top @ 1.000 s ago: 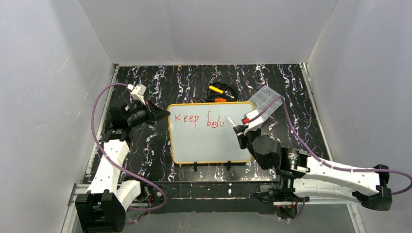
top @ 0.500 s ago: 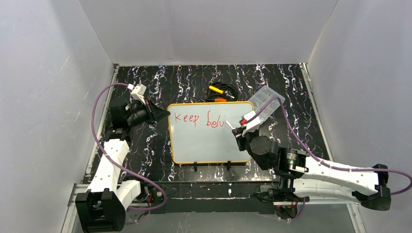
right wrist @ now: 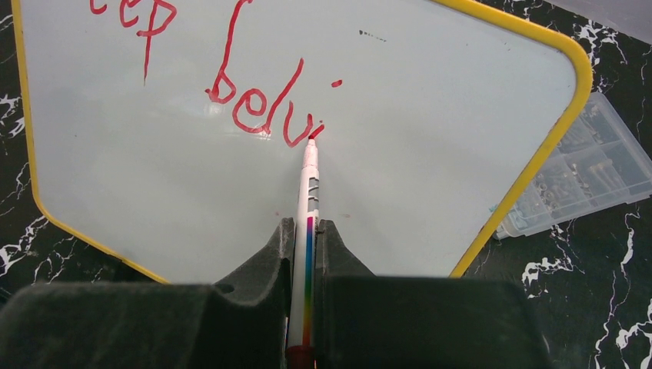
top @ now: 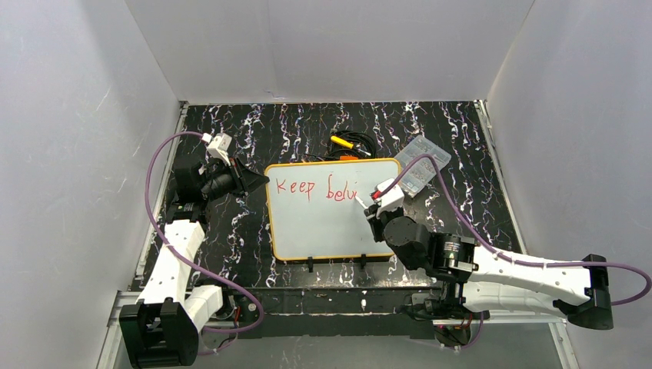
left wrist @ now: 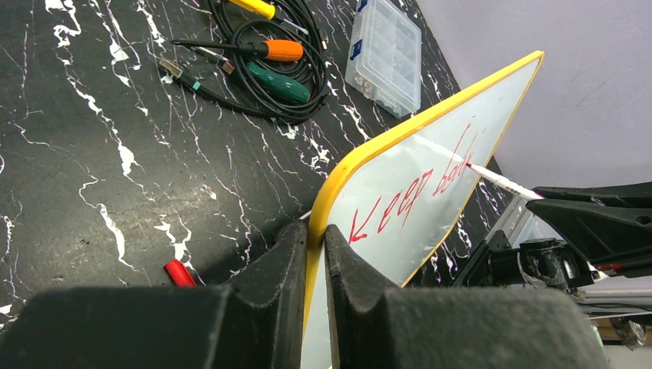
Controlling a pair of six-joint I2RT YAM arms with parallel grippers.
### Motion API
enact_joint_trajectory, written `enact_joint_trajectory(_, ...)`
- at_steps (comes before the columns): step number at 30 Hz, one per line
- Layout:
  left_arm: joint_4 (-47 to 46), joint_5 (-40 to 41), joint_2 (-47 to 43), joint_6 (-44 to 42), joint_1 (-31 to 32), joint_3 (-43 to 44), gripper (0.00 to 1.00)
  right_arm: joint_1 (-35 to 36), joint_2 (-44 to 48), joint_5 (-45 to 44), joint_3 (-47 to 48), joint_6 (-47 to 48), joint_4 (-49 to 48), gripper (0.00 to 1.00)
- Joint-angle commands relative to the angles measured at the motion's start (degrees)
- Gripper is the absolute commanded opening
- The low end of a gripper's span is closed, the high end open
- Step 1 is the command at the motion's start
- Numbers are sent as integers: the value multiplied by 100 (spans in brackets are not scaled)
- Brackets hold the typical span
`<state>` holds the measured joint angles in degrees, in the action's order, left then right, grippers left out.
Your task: Write a sentence on the whiteboard
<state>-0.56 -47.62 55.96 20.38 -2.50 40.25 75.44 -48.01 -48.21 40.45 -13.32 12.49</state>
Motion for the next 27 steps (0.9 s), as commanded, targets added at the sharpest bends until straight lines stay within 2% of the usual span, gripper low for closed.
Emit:
enact_joint_trajectory(1, 198, -205, -6, -25, 59, 119, 0, -29, -23, -102, 143, -214, 307, 1)
enact_joint_trajectory(8, 196, -204, -24, -17, 66, 128, 0, -30, 184, 65, 119, -328, 358, 1)
enact_joint_trajectory(14, 203, -196, -41, -23, 74, 124, 0, -25, 512, 21, 30, -220, 14, 1)
enact_joint_trajectory(27, 202, -195, -32, -34, 74, 125, 0, -29, 140, -282, 147, -241, 286, 1)
